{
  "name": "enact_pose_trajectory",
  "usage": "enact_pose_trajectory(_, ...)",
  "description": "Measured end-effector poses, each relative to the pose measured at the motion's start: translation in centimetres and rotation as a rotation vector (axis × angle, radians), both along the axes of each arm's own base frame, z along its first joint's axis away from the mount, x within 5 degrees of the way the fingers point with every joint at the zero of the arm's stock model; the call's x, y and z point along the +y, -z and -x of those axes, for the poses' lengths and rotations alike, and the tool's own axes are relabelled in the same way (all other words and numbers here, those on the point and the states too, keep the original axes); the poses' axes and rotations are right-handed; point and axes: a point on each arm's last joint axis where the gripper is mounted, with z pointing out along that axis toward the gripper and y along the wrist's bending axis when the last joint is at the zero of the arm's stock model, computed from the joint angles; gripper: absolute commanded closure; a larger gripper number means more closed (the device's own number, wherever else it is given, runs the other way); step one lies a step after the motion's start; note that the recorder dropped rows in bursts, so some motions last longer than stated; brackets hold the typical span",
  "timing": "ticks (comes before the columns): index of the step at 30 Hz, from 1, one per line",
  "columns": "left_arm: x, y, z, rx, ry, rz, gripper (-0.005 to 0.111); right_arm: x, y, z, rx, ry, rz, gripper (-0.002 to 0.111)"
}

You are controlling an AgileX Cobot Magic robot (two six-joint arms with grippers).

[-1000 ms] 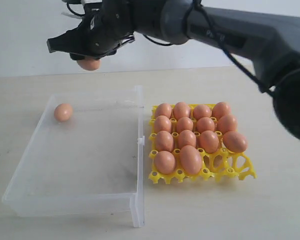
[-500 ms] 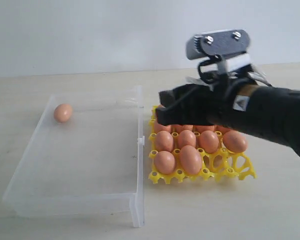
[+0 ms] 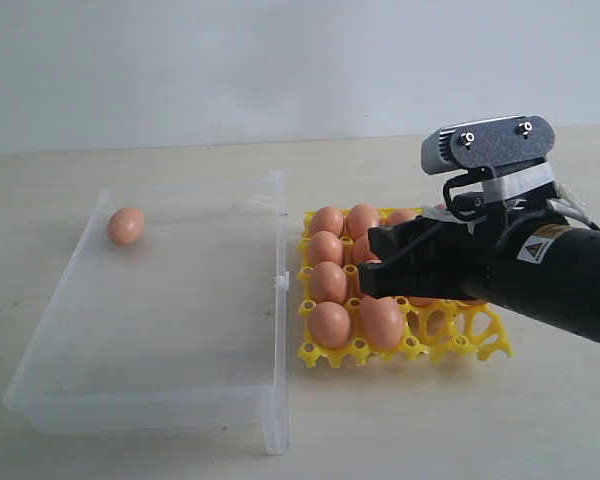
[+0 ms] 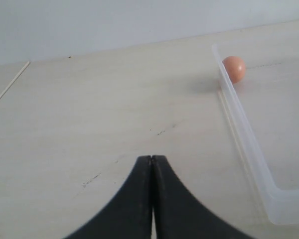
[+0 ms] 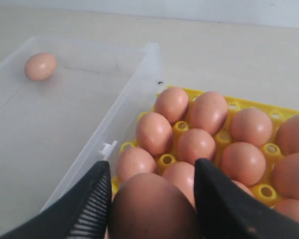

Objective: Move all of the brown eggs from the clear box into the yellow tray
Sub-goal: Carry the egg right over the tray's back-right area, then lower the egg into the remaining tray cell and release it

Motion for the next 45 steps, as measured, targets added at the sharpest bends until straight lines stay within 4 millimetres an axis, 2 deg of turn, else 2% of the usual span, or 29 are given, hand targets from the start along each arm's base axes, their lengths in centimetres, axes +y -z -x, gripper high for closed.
enact_pose_trajectory(10, 0.0, 0.0, 0.0, 0.000, 0.000, 0.000, 0.107, -2.0, 2.3, 0.5, -0.090, 0.123, 0.010, 0.108)
enact_pose_trajectory(16, 0.0, 0.0, 0.0, 0.000, 0.000, 0.000, 0.107, -1.9, 3.1, 0.2, -0.079, 0.167, -0.024, 0.108)
enact_pose_trajectory(32, 0.0, 0.0, 0.0, 0.000, 0.000, 0.000, 0.107, -1.3, 7.2, -0.6, 0.056, 0.239, -0.090, 0.108)
enact_pose_trajectory(45, 0.0, 0.0, 0.0, 0.000, 0.000, 0.000, 0.107, -0.9, 7.6, -1.1, 0.061, 0.248, -0.101, 0.108)
